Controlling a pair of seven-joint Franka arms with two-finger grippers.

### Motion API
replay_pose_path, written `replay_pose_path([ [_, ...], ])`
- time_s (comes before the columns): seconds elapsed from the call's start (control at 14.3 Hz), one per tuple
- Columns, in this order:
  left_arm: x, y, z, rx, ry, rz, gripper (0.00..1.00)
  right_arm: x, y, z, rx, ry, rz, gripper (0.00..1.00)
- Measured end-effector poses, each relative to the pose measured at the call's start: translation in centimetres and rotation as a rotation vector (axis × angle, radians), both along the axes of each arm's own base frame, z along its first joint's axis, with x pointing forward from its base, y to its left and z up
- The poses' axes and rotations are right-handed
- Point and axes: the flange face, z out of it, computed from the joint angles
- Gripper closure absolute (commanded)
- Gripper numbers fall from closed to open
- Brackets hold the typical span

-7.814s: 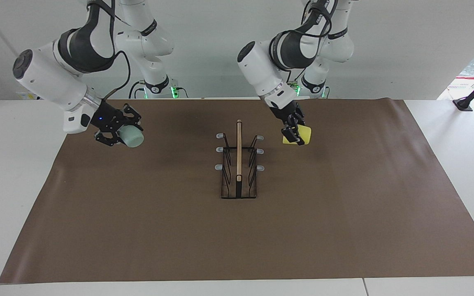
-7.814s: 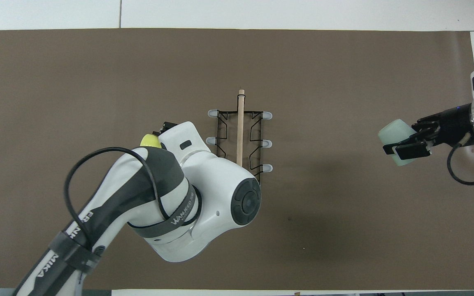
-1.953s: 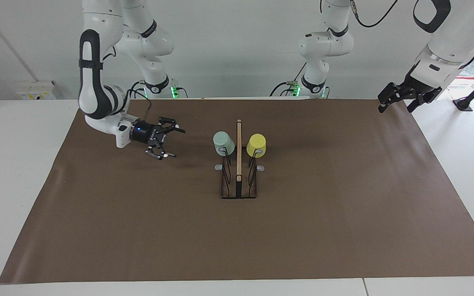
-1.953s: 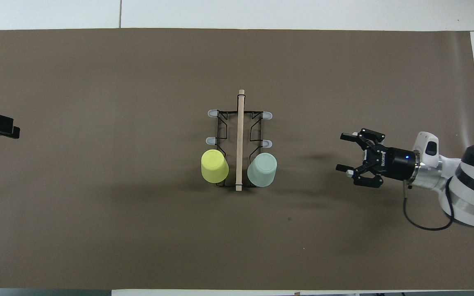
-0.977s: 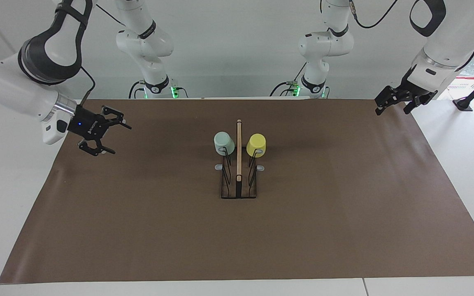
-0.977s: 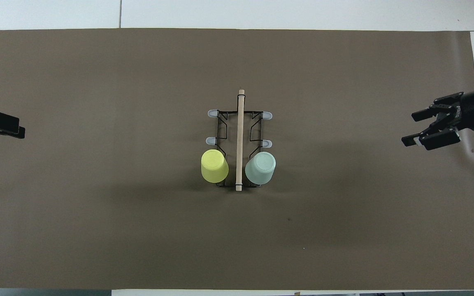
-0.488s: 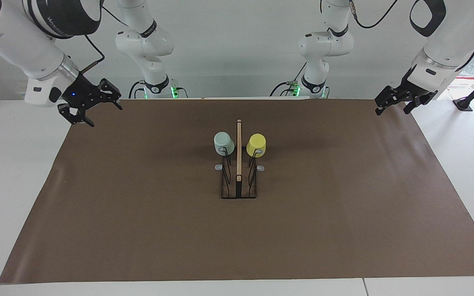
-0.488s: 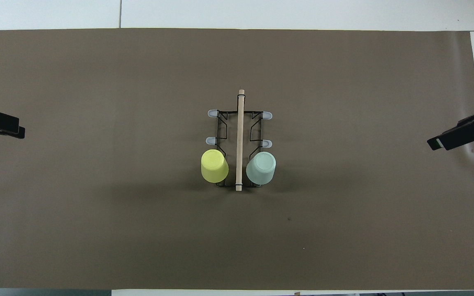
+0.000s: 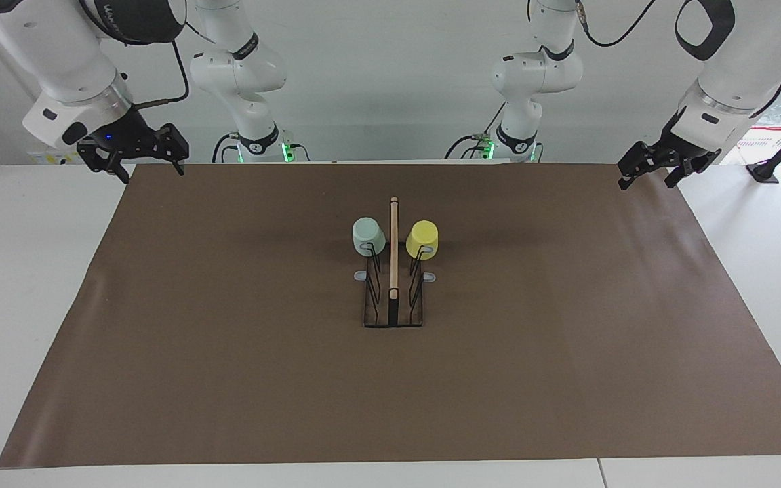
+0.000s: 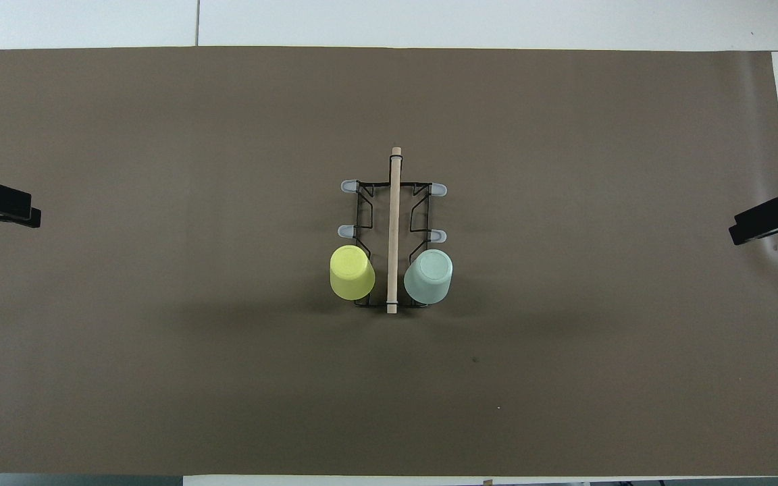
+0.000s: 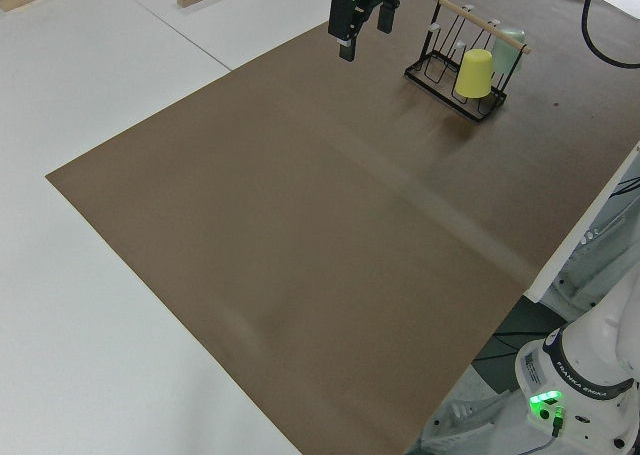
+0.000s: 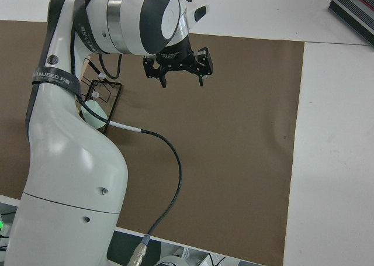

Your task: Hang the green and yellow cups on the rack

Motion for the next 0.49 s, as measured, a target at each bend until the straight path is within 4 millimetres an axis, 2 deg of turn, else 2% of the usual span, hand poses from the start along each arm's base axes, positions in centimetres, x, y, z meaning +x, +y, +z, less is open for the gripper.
replay_pose_path([
  [0.49,0.00,0.00,0.00,0.000,0.000,0.000,0.00,-0.20,-0.14,-0.87,-0.008,0.020,-0.056,0.00],
])
